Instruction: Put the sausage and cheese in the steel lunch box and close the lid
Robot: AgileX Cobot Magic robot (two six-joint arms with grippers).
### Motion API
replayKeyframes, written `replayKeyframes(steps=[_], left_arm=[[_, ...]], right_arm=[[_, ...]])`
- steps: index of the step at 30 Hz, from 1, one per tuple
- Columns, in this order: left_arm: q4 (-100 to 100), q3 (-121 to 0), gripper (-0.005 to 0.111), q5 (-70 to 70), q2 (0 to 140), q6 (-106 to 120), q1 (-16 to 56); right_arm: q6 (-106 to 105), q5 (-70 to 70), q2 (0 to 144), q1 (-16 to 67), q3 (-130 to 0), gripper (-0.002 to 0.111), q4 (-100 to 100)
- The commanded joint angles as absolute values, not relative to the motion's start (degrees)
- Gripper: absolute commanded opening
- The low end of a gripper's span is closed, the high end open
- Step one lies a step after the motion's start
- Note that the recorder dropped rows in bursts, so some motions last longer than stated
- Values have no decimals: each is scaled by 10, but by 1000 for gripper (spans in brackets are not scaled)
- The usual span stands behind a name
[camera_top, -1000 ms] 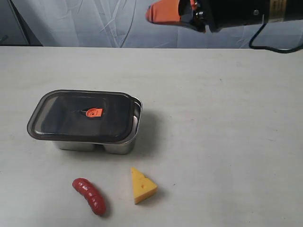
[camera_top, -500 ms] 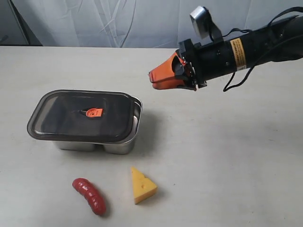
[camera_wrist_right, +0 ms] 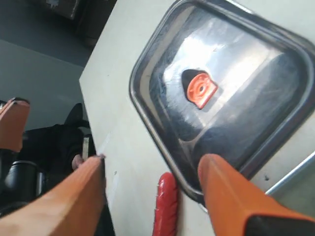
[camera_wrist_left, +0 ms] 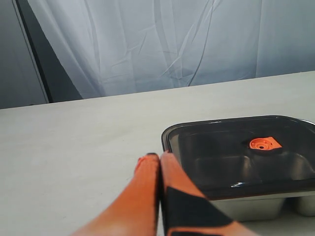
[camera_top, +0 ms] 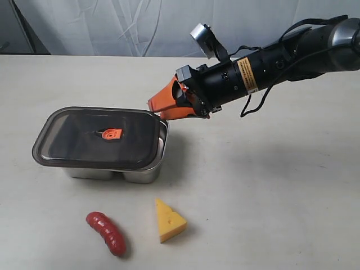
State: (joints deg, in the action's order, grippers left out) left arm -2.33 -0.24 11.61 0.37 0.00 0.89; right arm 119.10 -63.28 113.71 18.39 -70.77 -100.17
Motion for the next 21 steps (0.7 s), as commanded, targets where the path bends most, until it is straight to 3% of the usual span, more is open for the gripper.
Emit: replayKeyframes(steps=[1, 21], left_arm=[[-21, 0, 0, 109, 0, 0, 13], [-21, 0, 0, 109, 0, 0, 13]], right_arm=[[1213, -579, 1137, 184, -711, 57, -999], [1213, -506, 1186, 212, -724, 57, -999]])
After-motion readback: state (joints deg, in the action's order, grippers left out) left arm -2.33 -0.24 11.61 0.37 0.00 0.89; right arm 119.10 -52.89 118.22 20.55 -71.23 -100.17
